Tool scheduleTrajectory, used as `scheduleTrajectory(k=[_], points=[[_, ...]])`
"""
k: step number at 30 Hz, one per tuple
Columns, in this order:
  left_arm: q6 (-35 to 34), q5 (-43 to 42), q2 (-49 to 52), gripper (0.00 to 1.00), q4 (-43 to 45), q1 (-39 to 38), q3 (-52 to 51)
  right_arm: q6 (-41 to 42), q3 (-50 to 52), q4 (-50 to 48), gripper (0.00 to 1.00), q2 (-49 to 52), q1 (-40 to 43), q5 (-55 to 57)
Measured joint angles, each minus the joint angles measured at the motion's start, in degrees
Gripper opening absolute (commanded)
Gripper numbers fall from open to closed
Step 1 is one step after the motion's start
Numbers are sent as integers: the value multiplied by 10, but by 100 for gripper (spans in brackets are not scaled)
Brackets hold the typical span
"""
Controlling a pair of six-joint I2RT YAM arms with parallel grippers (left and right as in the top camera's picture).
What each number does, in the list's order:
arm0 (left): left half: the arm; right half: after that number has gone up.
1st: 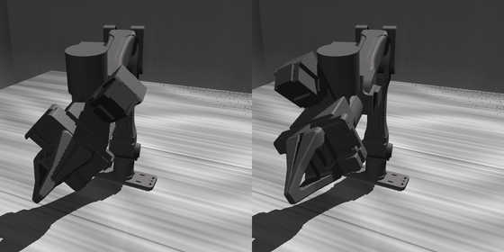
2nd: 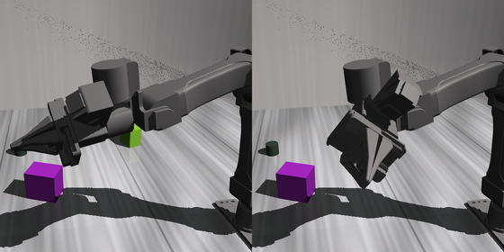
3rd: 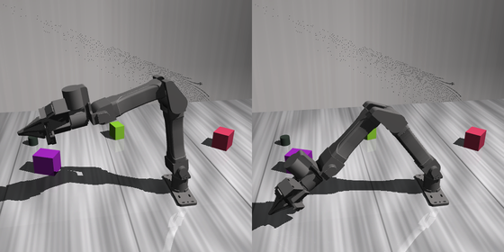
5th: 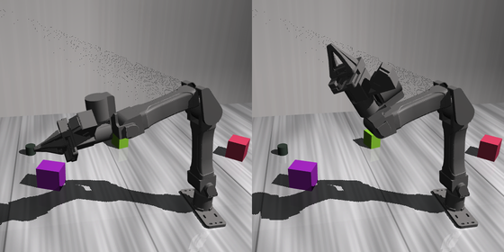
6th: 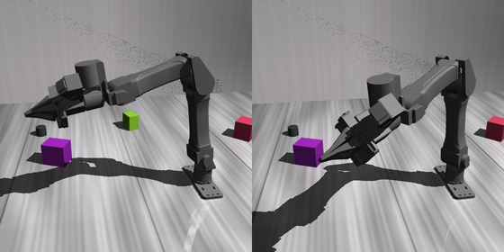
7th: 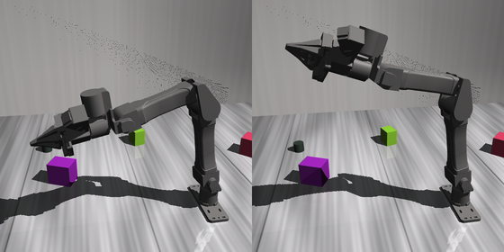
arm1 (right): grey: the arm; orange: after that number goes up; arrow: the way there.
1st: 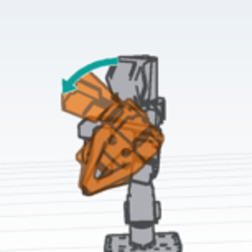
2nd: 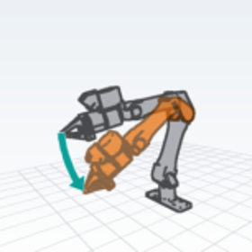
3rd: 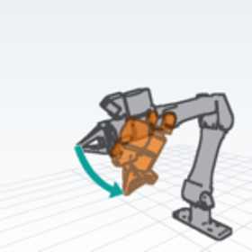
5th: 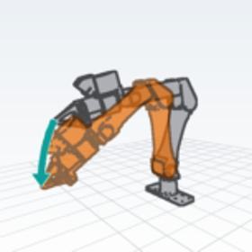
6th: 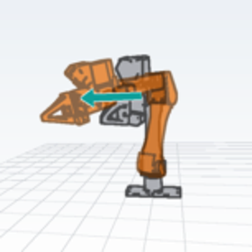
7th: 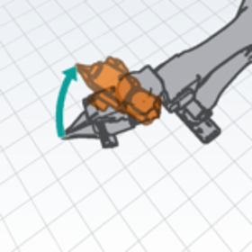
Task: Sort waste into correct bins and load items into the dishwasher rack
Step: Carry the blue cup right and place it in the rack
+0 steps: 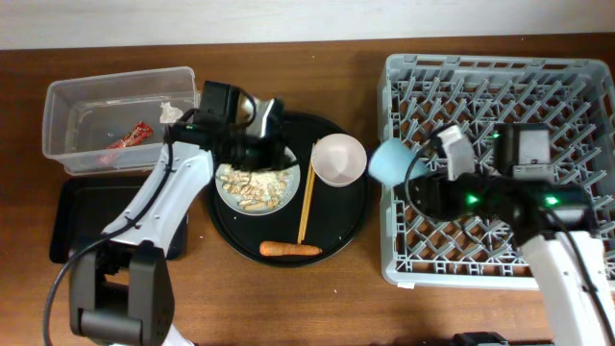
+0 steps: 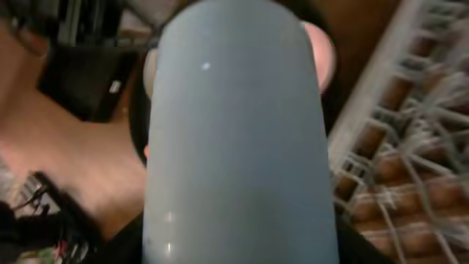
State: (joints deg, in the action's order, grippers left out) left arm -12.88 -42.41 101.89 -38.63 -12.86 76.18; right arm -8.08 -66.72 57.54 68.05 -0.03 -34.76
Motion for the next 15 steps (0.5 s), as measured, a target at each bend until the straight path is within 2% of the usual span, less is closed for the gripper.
scheduleTrajectory(k=[2,4,6,12,15], points=[[14,100,-4,43,-51,6,0,27,-62,68,45,-2,0,83],[26,239,-26,43,-101,8,-1,62,-120,116,45,-7,27,169],[29,311,-52,44,-115,8,-1,75,-129,131,45,-7,68,194],[31,366,-72,43,-119,8,-1,98,-130,184,45,47,331,241],[31,369,-72,43,-120,8,-1,99,-131,186,45,103,406,251]])
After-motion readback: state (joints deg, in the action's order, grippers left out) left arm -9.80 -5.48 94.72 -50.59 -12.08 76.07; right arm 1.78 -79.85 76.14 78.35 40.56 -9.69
